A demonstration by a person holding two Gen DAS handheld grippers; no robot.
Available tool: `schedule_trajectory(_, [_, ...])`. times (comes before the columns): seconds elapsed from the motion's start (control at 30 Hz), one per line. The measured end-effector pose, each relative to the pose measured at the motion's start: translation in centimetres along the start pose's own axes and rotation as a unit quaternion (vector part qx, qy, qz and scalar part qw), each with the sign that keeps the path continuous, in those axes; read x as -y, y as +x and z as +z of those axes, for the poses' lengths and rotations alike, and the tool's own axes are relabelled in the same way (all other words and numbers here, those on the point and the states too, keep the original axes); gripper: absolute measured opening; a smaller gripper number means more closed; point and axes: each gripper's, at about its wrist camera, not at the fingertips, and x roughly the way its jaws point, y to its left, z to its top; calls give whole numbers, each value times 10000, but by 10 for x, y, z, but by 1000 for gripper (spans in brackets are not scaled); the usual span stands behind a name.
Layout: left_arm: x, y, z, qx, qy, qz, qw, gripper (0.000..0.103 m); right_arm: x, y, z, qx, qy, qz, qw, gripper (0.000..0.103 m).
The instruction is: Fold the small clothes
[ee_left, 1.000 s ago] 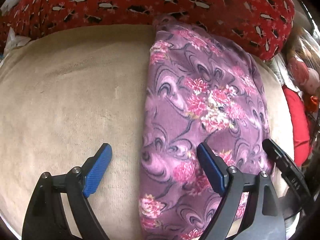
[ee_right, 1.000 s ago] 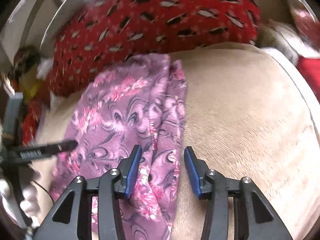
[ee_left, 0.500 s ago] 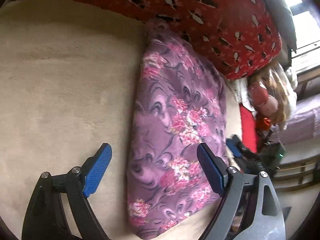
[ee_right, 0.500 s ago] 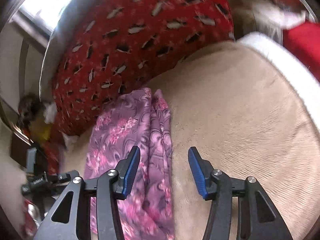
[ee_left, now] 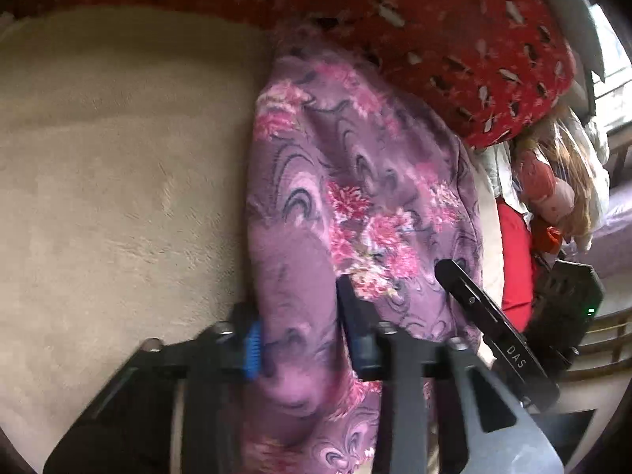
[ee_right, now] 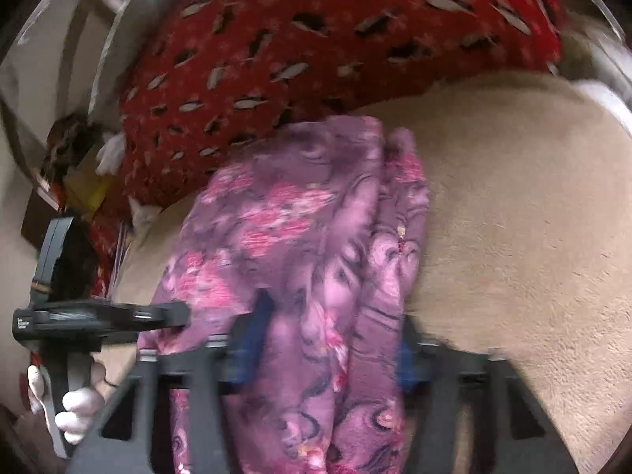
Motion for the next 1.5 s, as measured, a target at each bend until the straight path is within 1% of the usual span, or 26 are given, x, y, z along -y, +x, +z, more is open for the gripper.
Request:
schedule_trajectory(0.07, [5, -9, -4, 124, 58, 86, 9999, 22, -7, -10, -1, 105, -104, -138, 9998, 29])
schedule_trajectory(0.1, [8, -15, -6, 177, 122, 115, 9997, 21, -11, -16, -1, 174, -101, -190, 9996, 27])
schedule_trajectory(0.27, [13, -52, -27, 552, 437, 385, 9968, 21, -45, -45, -9, 324, -357, -198, 9986, 27])
schedule_trajectory(0.3, [11, -65, -34, 650, 459, 414, 9960, 21, -51, -49, -11, 333, -387, -172, 9985, 27])
schedule_trajectory(0.37, [0, -85, -45, 725, 447, 389, 9956, 21, -64, -58, -18, 346, -368, -76, 9987, 27])
schedule_trajectory(0.43, [-9, -101, -57, 784, 436, 405, 9951, 21, -78, -66, -29, 351, -320, 51, 9989, 27])
schedule_trajectory(0.53, [-25, -121, -78, 821, 399, 533, 9944, 21, -99, -71, -51, 273, -282, 264, 9989, 27])
schedule_trajectory(0.67, [-58, -131, -116, 701, 189, 616, 9955, 22, -125, -68, -85, 127, -202, 501, 9985, 27])
schedule_trajectory(0.73, [-75, -126, -130, 541, 67, 628, 9965, 23, -127, -64, -102, 30, -66, 593, 9982, 27])
schedule_trajectory(0.77, [-85, -119, -136, 398, -31, 691, 9968, 24, -126, -61, -109, -36, 12, 621, 9981, 27])
schedule_trajectory(0.8, [-95, -112, -140, 278, -133, 772, 9965, 26, -123, -51, -120, -219, 111, 583, 9980, 28])
schedule_trajectory(0.83, [-105, -105, -144, 146, -233, 854, 9960, 32, -120, -43, -128, -393, 159, 459, 9980, 29])
schedule_trajectory(0.87, [-113, -101, -146, 53, -322, 854, 9958, 36, -116, -35, -135, -571, 197, 290, 9978, 30])
schedule_trajectory(0.9, [-119, -102, -147, 56, -402, 749, 9964, 41, -110, -32, -142, -641, 300, 254, 9972, 34])
schedule_trajectory(0.97, [-125, -114, -146, 115, -444, 602, 9971, 41, -101, -39, -142, -546, 550, 353, 9964, 38])
schedule_trajectory(1.0, [-125, -122, -143, 239, -409, 589, 9971, 40, -98, -45, -138, -483, 634, 326, 9963, 39])
schedule_trajectory(1.07, [-119, -139, -132, 570, -287, 594, 9962, 40, -96, -60, -125, -178, 696, 176, 9973, 39])
schedule_trajectory(1.13, [-109, -143, -120, 680, -182, 625, 9956, 42, -102, -70, -110, 195, 636, 212, 9976, 39])
schedule_trajectory(1.17, [-102, -143, -111, 696, -106, 636, 9955, 43, -107, -69, -103, 268, 531, 240, 9979, 39])
schedule_trajectory(1.23, [-90, -135, -97, 740, 82, 767, 9943, 43, -125, -58, -87, 255, 37, 113, 9996, 39])
schedule_trajectory(1.3, [-79, -123, -85, 763, 353, 1049, 9909, 44, -140, -44, -78, 221, -425, -1, 9989, 36])
schedule_trajectory(1.37, [-70, -104, -71, 723, 534, 1330, 9870, 45, -149, -31, -70, 271, -768, -35, 9967, 36])
schedule_trajectory(1.4, [-71, -97, -68, 688, 553, 1410, 9861, 47, -148, -30, -71, 299, -834, -69, 9960, 35])
schedule_trajectory(1.43, [-70, -87, -62, 661, 574, 1573, 9837, 56, -145, -25, -69, 301, -859, -118, 9958, 35])
schedule_trajectory(1.47, [-70, -75, -57, 721, 628, 1799, 9790, 62, -138, -14, -66, 248, -859, -253, 9957, 34])
schedule_trajectory(1.5, [-73, -68, -54, 714, 673, 1944, 9760, 69, -131, -4, -67, 136, -869, -494, 9949, 31])
